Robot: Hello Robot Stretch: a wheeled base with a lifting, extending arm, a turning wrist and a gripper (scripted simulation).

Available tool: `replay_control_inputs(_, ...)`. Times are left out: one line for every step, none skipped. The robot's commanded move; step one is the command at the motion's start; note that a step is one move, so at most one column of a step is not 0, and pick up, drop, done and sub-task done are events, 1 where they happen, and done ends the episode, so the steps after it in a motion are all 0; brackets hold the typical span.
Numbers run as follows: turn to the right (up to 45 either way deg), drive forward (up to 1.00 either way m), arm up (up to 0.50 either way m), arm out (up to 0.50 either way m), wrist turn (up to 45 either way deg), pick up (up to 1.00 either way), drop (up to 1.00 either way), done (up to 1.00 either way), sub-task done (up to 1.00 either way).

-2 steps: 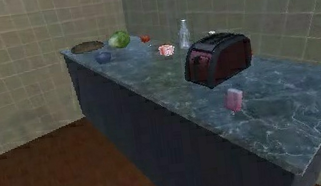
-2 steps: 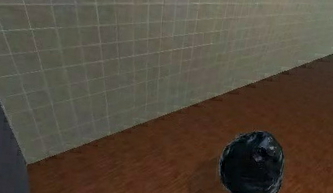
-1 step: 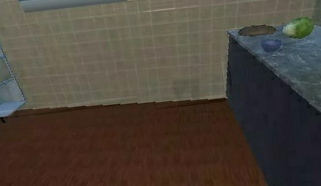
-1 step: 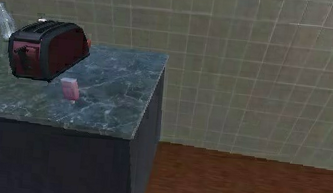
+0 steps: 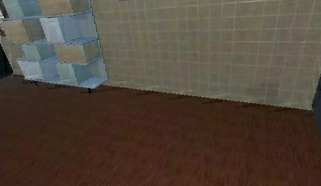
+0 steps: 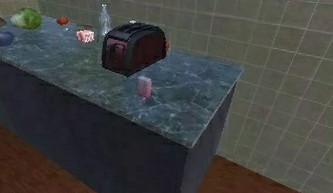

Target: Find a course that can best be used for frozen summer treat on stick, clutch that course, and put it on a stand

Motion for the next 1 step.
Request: replay_control_inputs(0.0, 0.0, 0.5, 0.0, 0.0, 0.0, 0.0, 0.0, 0.0)
